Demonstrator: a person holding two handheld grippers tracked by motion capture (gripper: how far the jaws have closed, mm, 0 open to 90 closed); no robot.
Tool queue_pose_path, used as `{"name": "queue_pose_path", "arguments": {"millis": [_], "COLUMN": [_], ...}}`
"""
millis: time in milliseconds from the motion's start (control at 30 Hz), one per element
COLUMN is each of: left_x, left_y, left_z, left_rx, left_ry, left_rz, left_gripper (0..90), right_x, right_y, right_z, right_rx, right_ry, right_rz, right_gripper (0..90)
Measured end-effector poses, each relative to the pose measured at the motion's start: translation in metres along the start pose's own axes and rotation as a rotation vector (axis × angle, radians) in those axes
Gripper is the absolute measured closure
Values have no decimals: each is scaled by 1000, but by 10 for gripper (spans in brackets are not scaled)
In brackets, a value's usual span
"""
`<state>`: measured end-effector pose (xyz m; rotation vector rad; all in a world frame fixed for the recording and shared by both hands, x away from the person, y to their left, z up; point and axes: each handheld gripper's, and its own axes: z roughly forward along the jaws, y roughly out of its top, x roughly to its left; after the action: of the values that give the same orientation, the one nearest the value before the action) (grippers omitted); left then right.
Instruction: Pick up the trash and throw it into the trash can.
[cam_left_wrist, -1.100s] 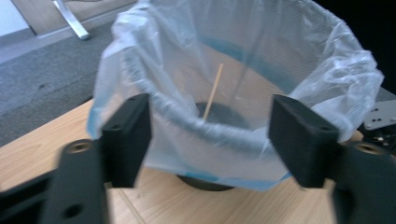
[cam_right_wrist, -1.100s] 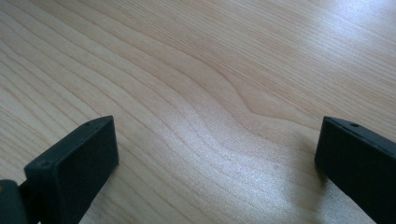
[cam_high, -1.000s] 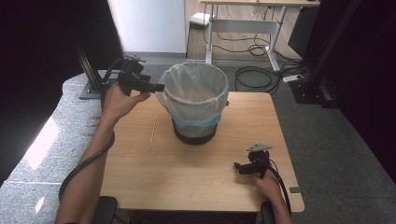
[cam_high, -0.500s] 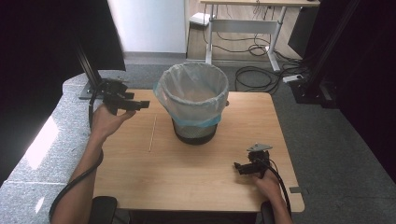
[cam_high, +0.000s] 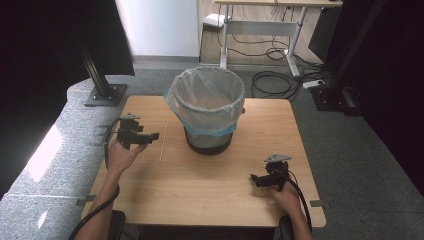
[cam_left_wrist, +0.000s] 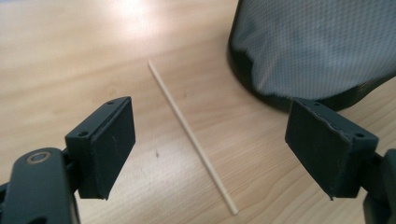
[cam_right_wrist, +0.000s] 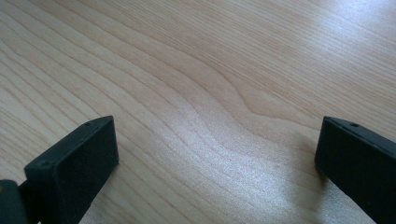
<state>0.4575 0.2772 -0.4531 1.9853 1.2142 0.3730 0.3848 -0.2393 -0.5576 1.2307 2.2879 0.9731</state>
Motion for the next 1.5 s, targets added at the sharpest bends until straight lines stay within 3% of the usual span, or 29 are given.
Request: {"name": "queue_pose_path", "arguments": {"millis": [33, 67, 300, 467, 600, 800, 900, 967, 1000, 1033, 1133, 1367, 1500], "left_x": [2, 2, 3, -2, -8, -11, -9, -6, -5, -4, -1, 7, 8], "left_y": [-12, -12, -53, -63, -68, -71, -73, -74, -75, -75, -76, -72, -70], "left_z": [10, 10, 43, 52, 59, 59, 57, 55, 54, 53, 51, 50, 50], "left_rx": [13, 13, 61, 66, 68, 61, 46, 36, 34, 33, 40, 57, 66], "left_ry": [-10, -10, 16, 23, 48, 119, 133, 140, 141, 136, 115, 68, 65], "left_rz": [-13, -13, -27, -16, 8, 67, 56, 44, 41, 40, 20, -38, -49], "left_gripper": [158, 158, 175, 209, 242, 409, 487, 592, 689, 689, 848, 861, 863], "right_x": [0, 0, 0, 0, 0, 0, 0, 0, 0, 0, 0, 0, 0], "right_y": [0, 0, 0, 0, 0, 0, 0, 0, 0, 0, 0, 0, 0], "right_z": [0, 0, 0, 0, 0, 0, 0, 0, 0, 0, 0, 0, 0], "right_rx": [-1, -1, -1, -2, -2, -2, -1, -1, -2, -2, -2, -1, -1], "right_ry": [0, 0, 0, 0, 0, 0, 0, 0, 0, 0, 0, 0, 0], "right_rz": [0, 0, -1, -2, -2, -1, -1, 0, -1, -1, -1, -1, -2], "right_gripper": [0, 0, 0, 0, 0, 0, 0, 0, 0, 0, 0, 0, 0]}}
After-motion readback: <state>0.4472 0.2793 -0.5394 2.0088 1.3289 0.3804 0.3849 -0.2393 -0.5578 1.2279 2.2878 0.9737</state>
